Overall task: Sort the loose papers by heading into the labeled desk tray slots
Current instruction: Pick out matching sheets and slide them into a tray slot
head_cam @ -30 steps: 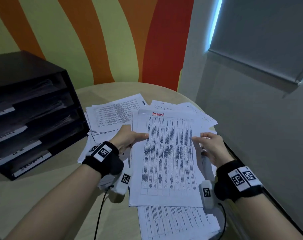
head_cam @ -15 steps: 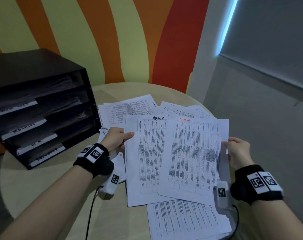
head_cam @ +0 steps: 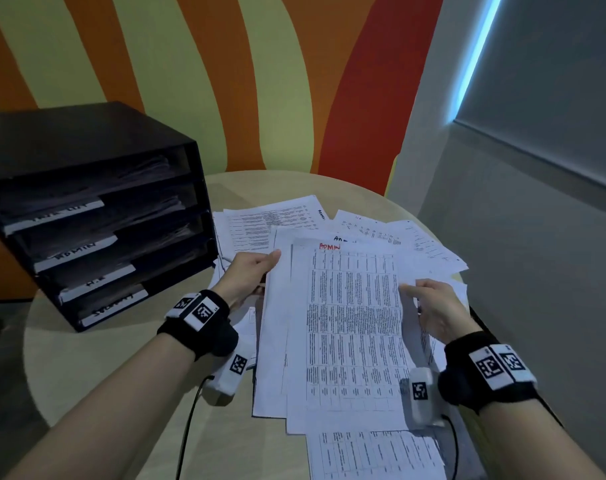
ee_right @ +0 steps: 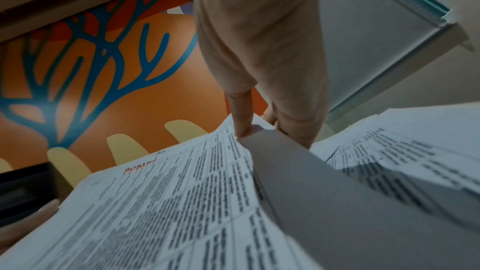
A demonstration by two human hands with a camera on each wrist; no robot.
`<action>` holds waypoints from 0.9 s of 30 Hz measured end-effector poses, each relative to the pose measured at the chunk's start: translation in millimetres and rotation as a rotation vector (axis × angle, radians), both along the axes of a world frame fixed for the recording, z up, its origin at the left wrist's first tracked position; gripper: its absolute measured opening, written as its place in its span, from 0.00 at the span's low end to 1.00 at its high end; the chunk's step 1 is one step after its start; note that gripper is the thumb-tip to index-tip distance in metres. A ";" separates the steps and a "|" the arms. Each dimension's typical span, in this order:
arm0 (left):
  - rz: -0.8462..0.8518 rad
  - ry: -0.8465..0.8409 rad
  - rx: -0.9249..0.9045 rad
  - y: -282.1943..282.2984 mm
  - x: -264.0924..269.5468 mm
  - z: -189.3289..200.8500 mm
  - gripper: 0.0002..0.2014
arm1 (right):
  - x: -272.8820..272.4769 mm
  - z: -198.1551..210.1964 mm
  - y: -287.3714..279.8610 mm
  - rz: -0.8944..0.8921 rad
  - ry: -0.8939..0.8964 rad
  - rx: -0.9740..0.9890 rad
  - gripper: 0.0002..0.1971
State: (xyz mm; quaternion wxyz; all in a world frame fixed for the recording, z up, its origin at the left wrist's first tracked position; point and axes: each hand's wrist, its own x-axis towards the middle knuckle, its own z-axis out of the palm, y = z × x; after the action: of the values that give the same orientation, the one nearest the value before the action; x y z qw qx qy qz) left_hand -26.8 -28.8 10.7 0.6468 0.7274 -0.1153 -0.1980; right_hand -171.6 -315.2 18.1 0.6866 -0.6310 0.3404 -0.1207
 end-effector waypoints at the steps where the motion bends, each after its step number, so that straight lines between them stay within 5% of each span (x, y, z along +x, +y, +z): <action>1: 0.002 0.009 -0.010 -1.0 -4.4 3.8 0.34 | 1.3 -0.5 2.4 -0.006 0.008 -0.012 0.17; 4: 0.033 0.037 -0.046 -4.4 -7.4 5.8 0.21 | 2.7 0.4 7.3 -0.003 0.001 -0.019 0.05; 6: 0.029 0.093 -0.090 -5.0 -7.6 5.4 0.18 | 1.6 1.0 8.6 0.025 0.017 -0.017 0.06; 11: 0.076 0.175 -0.184 -2.1 -7.5 8.2 0.17 | -2.0 3.0 10.2 0.068 0.064 -0.034 0.05; 18: 0.299 -0.020 -0.274 12.8 6.6 8.9 0.13 | -5.8 2.4 -8.6 0.017 0.134 -0.070 0.07; 27: 0.216 0.049 -0.173 12.2 11.1 2.8 0.17 | -0.7 12.4 8.1 0.082 0.078 -0.021 0.08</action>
State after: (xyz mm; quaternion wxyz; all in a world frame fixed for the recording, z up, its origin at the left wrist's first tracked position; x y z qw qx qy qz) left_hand -15.8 -16.6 13.5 0.7272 0.6722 -0.0369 -0.1342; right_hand -172.3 -307.1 30.5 0.6705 -0.6559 0.3393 -0.0715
